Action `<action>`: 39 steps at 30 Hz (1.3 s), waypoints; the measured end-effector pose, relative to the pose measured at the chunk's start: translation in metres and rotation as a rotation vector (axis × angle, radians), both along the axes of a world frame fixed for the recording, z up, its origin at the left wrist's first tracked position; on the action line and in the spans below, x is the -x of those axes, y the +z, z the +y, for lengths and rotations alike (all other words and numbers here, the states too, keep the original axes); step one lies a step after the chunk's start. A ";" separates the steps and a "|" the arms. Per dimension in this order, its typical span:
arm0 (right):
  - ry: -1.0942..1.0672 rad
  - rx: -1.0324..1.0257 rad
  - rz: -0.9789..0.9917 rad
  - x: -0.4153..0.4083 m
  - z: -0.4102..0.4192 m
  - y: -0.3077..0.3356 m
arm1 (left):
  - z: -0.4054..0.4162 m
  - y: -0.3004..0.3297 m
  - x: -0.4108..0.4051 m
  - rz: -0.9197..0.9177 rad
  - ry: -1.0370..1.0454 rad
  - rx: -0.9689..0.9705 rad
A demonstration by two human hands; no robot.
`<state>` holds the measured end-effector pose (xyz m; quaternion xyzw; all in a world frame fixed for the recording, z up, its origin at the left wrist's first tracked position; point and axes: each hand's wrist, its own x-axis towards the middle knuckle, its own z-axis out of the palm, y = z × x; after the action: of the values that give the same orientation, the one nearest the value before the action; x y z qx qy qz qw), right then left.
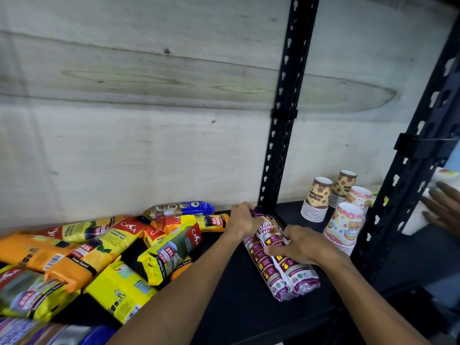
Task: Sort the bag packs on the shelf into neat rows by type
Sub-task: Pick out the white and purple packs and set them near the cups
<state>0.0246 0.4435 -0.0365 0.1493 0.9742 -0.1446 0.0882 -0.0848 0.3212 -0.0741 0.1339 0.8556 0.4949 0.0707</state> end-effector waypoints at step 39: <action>-0.162 0.034 0.241 0.024 -0.020 0.000 | -0.073 0.052 -0.081 -0.067 -0.084 0.127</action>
<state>0.0004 0.4238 -0.0364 0.2075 0.9598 -0.1848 -0.0387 -0.0042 0.2477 -0.0219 0.1483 0.8762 0.4402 0.1282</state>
